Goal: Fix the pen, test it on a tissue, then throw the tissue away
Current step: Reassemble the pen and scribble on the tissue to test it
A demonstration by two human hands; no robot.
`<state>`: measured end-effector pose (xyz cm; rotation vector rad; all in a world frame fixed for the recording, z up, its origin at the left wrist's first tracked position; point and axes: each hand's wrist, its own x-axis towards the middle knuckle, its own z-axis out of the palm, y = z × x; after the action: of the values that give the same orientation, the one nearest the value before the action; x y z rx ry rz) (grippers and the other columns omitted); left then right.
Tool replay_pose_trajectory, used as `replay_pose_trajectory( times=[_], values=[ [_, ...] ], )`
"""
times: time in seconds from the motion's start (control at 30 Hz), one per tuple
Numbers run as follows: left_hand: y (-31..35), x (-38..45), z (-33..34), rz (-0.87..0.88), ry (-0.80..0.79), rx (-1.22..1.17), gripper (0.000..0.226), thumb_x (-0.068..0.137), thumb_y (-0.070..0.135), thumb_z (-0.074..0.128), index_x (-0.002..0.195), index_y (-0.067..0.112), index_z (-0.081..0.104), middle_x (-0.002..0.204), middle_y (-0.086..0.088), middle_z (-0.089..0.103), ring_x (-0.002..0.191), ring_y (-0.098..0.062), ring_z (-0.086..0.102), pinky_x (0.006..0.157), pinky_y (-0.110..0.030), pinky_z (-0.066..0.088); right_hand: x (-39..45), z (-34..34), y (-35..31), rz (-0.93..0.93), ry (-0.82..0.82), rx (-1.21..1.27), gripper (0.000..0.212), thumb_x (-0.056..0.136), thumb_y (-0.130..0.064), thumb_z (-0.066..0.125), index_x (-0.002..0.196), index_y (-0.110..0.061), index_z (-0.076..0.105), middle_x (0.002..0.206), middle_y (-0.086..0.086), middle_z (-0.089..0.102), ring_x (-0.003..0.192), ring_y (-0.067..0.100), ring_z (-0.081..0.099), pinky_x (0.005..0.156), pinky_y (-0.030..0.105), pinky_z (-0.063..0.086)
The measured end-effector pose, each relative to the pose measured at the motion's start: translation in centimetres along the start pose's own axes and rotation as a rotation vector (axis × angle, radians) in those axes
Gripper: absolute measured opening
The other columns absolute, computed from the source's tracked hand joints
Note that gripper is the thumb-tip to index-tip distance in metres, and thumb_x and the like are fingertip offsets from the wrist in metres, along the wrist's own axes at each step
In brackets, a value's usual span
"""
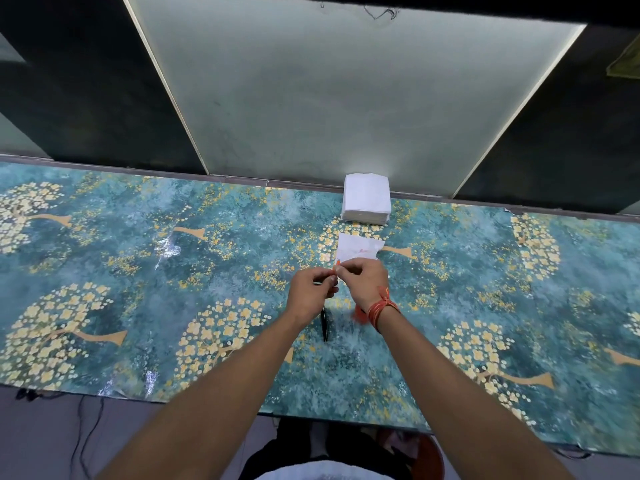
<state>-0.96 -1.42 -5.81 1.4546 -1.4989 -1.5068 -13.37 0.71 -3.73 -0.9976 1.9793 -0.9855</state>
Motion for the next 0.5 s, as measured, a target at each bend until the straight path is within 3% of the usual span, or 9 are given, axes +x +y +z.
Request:
replay_pose_trajectory(
  times=[0.2, 0.3, 0.4, 0.5],
  values=[
    [-0.1, -0.7, -1.0, -0.002, 0.005, 0.026, 0.016, 0.092, 0.012, 0.063, 0.102, 0.003, 0.072, 0.090, -0.011, 0.074, 0.076, -0.021, 0.073, 0.073, -0.031, 0.062, 0.4, 0.7, -0.2, -0.012, -0.007, 0.004, 0.013, 0.082, -0.019, 0.074, 0.088, -0.008, 0.077, 0.081, 0.005, 0.074, 0.073, 0.013, 0.066, 0.070, 0.023, 0.049],
    [-0.8, -0.8, -2.0, -0.083, 0.037, 0.075, 0.015, 0.091, 0.013, 0.065, 0.099, 0.002, 0.072, 0.088, -0.011, 0.073, 0.078, -0.026, 0.073, 0.075, -0.037, 0.062, 0.5, 0.8, -0.4, -0.029, 0.031, 0.008, 0.014, 0.083, -0.021, 0.074, 0.086, -0.008, 0.077, 0.075, 0.001, 0.070, 0.070, 0.010, 0.064, 0.068, 0.022, 0.048],
    [-2.5, -1.1, -2.5, -0.187, 0.077, 0.183, 0.011, 0.090, 0.015, 0.066, 0.086, 0.007, 0.073, 0.077, -0.010, 0.073, 0.070, -0.025, 0.072, 0.074, -0.044, 0.061, 0.6, 1.0, -0.3, -0.026, 0.036, 0.006, 0.014, 0.083, -0.021, 0.074, 0.086, -0.008, 0.077, 0.076, 0.002, 0.071, 0.070, 0.010, 0.064, 0.068, 0.021, 0.048],
    [-2.9, -1.3, -1.7, -0.226, 0.043, 0.405, 0.024, 0.084, 0.029, 0.069, 0.066, 0.012, 0.068, 0.066, -0.007, 0.070, 0.067, -0.025, 0.069, 0.069, -0.034, 0.058, 0.3, 1.4, -0.1, -0.020, 0.041, 0.007, 0.013, 0.083, -0.020, 0.073, 0.088, -0.009, 0.077, 0.080, 0.004, 0.074, 0.071, 0.011, 0.064, 0.070, 0.021, 0.047]
  ],
)
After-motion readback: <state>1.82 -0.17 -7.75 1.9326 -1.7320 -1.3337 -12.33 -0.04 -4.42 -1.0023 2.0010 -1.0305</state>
